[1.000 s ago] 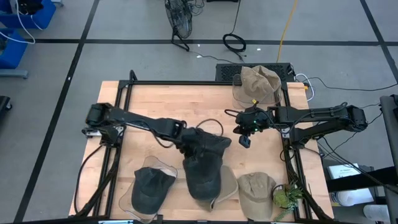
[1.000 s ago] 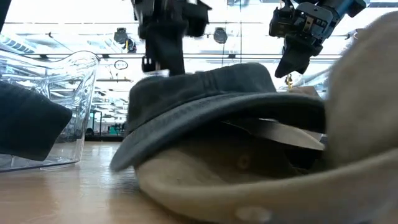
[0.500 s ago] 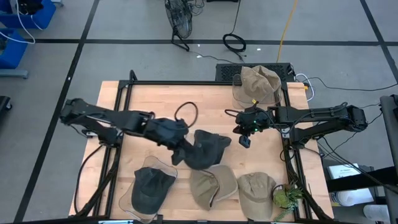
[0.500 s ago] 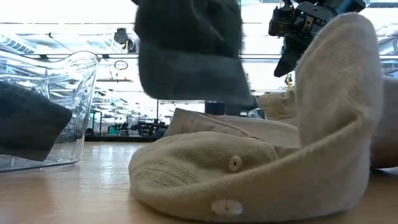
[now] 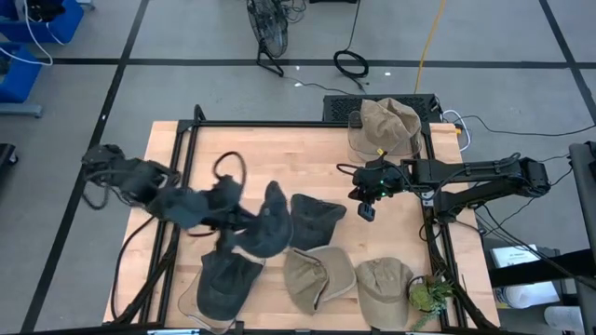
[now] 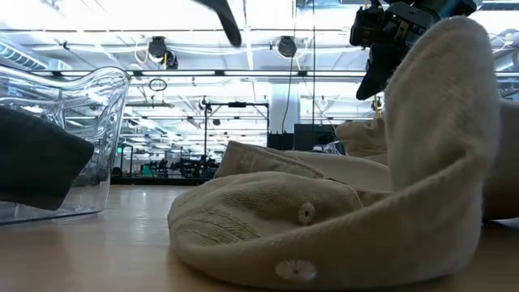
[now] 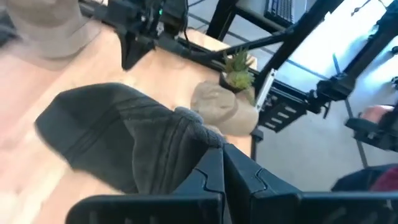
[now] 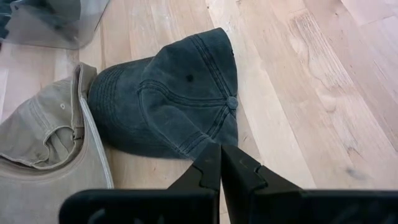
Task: Pick & Place hat
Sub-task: Put the black cap into the bottom transparent bin
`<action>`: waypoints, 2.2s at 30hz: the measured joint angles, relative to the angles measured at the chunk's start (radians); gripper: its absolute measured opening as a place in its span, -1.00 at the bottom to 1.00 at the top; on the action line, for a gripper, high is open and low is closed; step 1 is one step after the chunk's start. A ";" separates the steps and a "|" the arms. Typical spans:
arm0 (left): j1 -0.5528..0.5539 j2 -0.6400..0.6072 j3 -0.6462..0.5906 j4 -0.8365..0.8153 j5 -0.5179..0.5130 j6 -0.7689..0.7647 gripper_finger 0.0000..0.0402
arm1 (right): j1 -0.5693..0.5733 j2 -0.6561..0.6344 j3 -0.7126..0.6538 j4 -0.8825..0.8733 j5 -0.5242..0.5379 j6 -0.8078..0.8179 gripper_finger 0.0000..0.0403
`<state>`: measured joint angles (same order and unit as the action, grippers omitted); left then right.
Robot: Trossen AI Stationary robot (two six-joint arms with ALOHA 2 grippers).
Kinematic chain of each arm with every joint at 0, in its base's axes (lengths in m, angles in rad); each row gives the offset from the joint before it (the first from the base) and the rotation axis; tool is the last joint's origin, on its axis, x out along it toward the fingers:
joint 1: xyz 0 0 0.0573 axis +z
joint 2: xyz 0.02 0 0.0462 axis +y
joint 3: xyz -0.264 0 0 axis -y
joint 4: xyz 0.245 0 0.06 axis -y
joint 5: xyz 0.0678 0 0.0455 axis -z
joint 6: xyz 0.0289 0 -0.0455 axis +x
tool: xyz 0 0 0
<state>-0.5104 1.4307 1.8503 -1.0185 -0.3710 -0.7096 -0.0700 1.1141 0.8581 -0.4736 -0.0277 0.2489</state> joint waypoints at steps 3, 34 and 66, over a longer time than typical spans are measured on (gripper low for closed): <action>-0.054 -0.006 0.034 -0.096 -0.026 -0.101 -1.00 | 0.000 0.000 0.000 0.000 0.000 0.000 -1.00; -0.336 0.143 -0.114 -0.335 0.165 -0.779 -1.00 | 0.000 0.000 0.000 0.114 0.008 -0.027 -1.00; -0.272 0.130 -0.629 0.192 0.316 -0.701 -0.88 | 0.000 0.001 0.000 0.126 0.004 -0.026 -1.00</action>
<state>-0.7827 1.5608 1.2209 -0.8268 -0.0554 -1.4107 -0.0704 1.1149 0.8581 -0.3481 -0.0235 0.2230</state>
